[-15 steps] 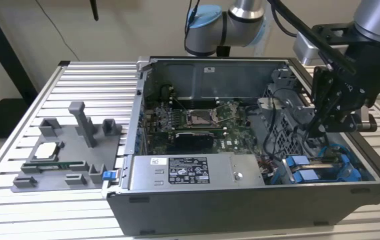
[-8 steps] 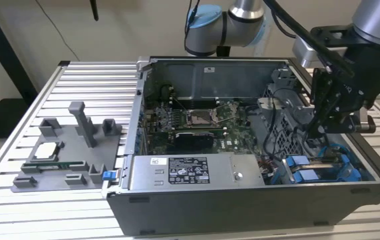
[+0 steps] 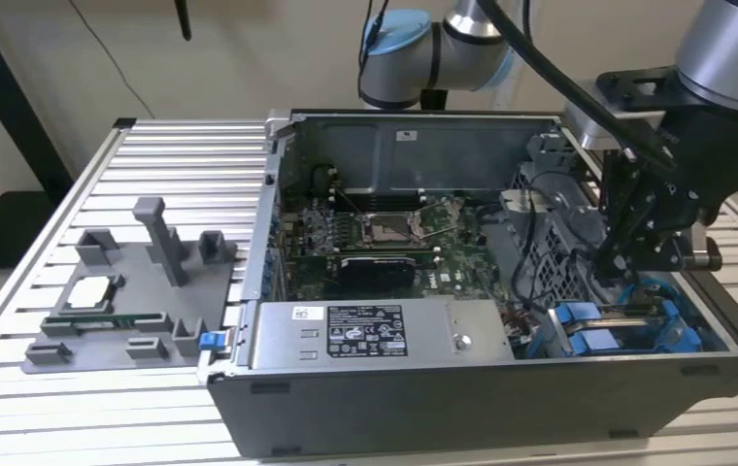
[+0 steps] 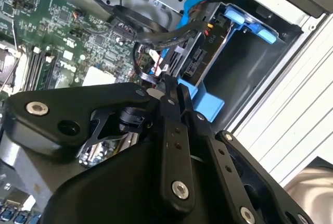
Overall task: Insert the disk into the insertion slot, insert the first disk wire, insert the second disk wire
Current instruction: 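Insert the second disk wire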
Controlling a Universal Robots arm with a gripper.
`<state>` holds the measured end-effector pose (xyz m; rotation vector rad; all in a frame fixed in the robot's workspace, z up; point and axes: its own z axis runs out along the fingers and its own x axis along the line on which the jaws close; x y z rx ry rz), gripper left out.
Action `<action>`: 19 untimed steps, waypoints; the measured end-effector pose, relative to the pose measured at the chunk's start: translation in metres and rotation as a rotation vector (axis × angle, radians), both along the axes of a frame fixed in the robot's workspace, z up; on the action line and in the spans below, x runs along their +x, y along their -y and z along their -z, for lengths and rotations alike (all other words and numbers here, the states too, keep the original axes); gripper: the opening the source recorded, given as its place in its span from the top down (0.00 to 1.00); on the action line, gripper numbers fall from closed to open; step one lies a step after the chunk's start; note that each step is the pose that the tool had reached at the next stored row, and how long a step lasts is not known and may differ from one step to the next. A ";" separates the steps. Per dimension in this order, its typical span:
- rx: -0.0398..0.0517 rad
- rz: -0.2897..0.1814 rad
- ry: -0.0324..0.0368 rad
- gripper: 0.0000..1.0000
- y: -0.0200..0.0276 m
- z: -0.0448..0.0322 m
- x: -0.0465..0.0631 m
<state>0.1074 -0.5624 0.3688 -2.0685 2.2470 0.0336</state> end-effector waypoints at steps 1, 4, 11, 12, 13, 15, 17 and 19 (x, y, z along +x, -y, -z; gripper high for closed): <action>-0.0092 0.000 0.0000 1.00 0.0004 0.0000 0.001; -0.0366 0.000 -0.0001 1.00 0.0011 0.0008 0.002; -0.0491 0.000 0.0000 1.00 0.0014 0.0103 0.008; -0.0494 0.000 0.0000 1.00 0.0015 0.0109 0.010; -0.0494 0.000 0.0000 1.00 0.0015 0.0115 0.012; -0.0491 0.000 0.0000 1.00 0.0014 0.0128 0.015; -0.0491 0.000 0.0000 1.00 0.0014 0.0145 0.017; -0.0492 0.000 0.0000 1.00 0.0014 0.0167 0.018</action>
